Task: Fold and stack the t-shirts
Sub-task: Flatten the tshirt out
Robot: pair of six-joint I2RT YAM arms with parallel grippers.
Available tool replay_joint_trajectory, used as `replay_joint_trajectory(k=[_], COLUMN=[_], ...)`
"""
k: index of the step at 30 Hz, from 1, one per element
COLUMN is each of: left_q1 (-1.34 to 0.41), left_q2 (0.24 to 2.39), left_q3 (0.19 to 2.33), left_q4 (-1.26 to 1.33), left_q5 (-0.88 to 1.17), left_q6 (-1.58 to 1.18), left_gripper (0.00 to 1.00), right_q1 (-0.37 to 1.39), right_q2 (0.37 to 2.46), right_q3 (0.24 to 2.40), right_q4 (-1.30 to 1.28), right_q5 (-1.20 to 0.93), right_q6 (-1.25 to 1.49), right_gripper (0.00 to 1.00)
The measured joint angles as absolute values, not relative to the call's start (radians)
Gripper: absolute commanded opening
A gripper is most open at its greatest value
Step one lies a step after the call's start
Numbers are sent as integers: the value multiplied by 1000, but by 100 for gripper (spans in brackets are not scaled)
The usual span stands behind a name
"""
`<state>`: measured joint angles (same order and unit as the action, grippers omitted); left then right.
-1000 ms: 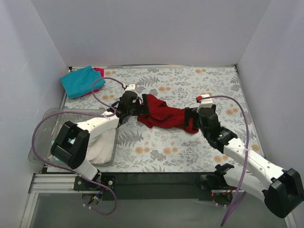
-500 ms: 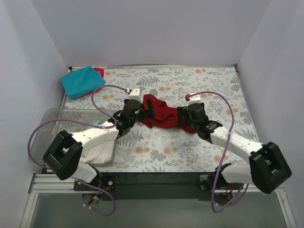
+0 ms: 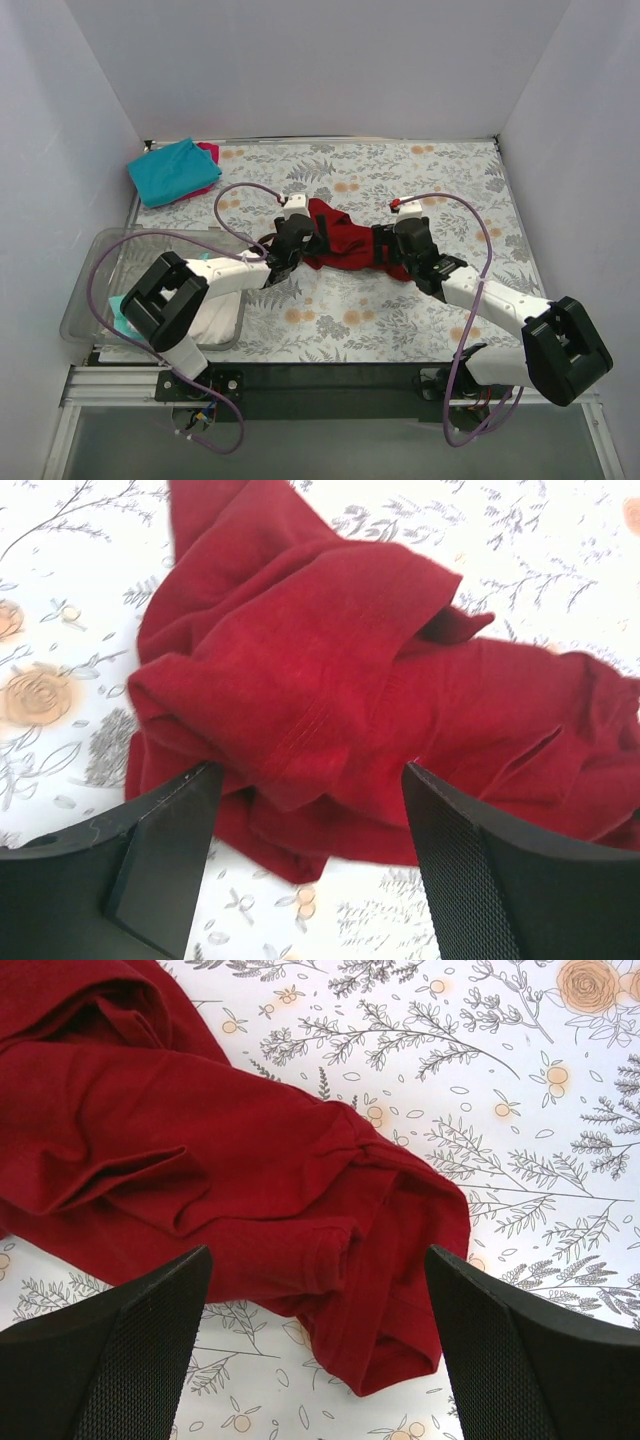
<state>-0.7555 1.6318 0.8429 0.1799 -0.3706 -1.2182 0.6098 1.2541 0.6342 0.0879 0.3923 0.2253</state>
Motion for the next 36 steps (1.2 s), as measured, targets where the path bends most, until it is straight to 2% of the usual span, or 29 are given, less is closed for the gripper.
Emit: replay_joint_trajectory(k=[4, 9, 13, 30, 34, 36], left_q1=[-756, -755, -755, -755, -749, -748], left_q2=[1661, 1661, 1659, 1617, 1617, 1617], left_q3=[853, 853, 853, 854, 856, 857], left_q4=[220, 248, 265, 202, 189, 194], left_q5=[-372, -377, -377, -318, -315, -305], left_q6=[-1240, -1258, -1272, -1318, -1324, -1329], left_gripper=[63, 51, 48, 53, 52, 48], right_q1=[610, 610, 610, 610, 610, 610], right_q2=[1254, 1254, 1254, 1274, 1281, 1282], right_q3=[619, 606, 606, 606, 606, 606], right_q4=[94, 98, 101, 105, 105, 105], right_q5=[389, 385, 381, 358, 352, 352], right_q6=[226, 226, 226, 229, 229, 229], right_gripper=[78, 78, 78, 77, 77, 77])
